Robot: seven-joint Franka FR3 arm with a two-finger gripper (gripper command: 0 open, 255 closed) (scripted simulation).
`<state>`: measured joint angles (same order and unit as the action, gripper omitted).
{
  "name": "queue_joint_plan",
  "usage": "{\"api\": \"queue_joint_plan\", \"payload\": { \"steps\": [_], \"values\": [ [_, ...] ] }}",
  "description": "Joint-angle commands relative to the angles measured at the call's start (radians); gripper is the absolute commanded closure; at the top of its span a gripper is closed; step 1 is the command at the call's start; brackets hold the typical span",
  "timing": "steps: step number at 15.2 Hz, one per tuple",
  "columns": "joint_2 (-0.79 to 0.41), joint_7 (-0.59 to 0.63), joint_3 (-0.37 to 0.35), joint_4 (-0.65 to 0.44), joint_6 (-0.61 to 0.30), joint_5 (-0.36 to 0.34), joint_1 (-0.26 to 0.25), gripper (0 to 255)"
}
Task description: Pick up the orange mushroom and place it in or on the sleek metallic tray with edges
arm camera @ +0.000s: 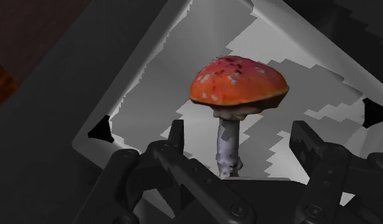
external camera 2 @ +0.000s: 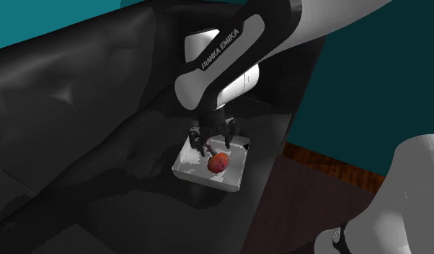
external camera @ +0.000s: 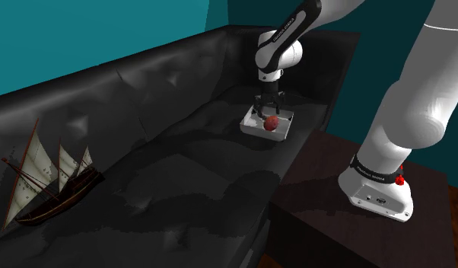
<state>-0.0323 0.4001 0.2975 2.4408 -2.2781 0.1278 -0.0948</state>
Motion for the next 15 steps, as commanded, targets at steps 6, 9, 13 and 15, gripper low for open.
{"api": "queue_joint_plan", "payload": {
  "steps": [6, 9, 13, 15],
  "values": [
    [0.059, 0.023, 0.006, -0.051, 0.106, -0.033, 0.004, 0],
    [0.072, 0.028, 0.006, -0.067, 0.134, -0.04, 0.006, 0],
    [0.072, 0.028, 0.006, -0.067, 0.134, -0.04, 0.006, 0],
    [0.072, 0.028, 0.006, -0.067, 0.134, -0.04, 0.006, 0]
  ]
}}
